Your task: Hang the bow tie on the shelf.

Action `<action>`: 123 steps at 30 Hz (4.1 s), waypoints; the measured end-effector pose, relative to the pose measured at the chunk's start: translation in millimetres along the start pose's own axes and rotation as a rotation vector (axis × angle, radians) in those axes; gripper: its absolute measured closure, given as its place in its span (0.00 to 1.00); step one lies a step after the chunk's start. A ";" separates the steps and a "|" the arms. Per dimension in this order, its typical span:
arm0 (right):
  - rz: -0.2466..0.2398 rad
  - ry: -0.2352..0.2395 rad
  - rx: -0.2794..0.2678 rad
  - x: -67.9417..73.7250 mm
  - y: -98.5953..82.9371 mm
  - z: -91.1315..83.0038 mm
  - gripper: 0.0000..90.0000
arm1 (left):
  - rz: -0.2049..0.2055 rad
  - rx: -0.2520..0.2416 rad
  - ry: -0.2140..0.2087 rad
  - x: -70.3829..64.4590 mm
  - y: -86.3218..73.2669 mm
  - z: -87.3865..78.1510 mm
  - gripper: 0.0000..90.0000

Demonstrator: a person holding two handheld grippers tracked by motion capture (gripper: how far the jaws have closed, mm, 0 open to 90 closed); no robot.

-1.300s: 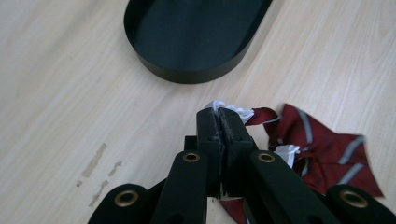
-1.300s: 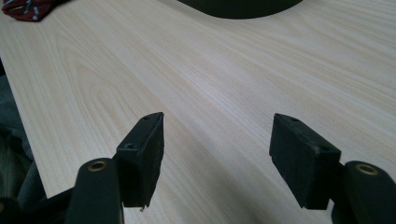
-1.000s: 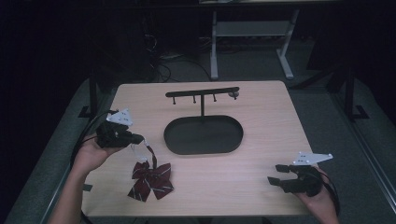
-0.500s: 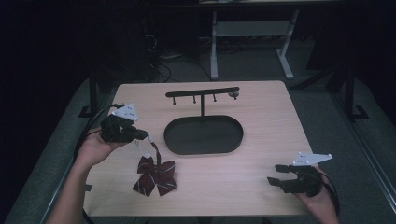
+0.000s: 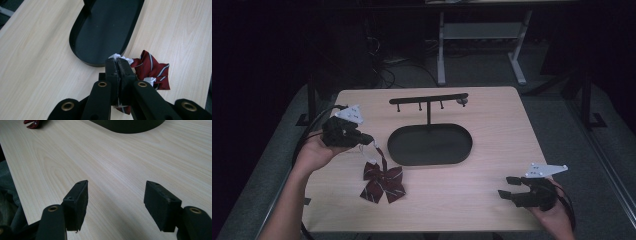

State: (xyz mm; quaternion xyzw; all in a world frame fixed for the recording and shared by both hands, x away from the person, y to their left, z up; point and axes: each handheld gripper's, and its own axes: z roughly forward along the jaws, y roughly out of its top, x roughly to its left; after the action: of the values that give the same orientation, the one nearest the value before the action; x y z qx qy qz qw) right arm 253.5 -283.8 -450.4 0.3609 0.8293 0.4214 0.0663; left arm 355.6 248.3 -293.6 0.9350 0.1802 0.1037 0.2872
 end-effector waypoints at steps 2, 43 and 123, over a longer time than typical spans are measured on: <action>-0.004 0.001 -0.003 -0.7 -0.4 -0.6 0.40 | 0.001 -0.003 -0.001 0.7 1.5 -1.8 0.98; 0.009 0.015 -0.011 -5.7 -2.1 -2.2 0.40 | 0.032 -0.011 -0.011 15.4 38.1 -11.1 0.98; 0.014 0.032 -0.015 -7.5 0.3 0.6 0.40 | 0.015 0.045 0.019 77.1 109.8 32.2 0.98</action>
State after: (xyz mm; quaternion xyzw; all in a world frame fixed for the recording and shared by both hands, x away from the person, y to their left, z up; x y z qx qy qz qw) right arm 259.4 -288.2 -452.0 0.3593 0.8246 0.4337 0.0530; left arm 466.1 178.3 -249.8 0.9416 0.1784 0.1106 0.2635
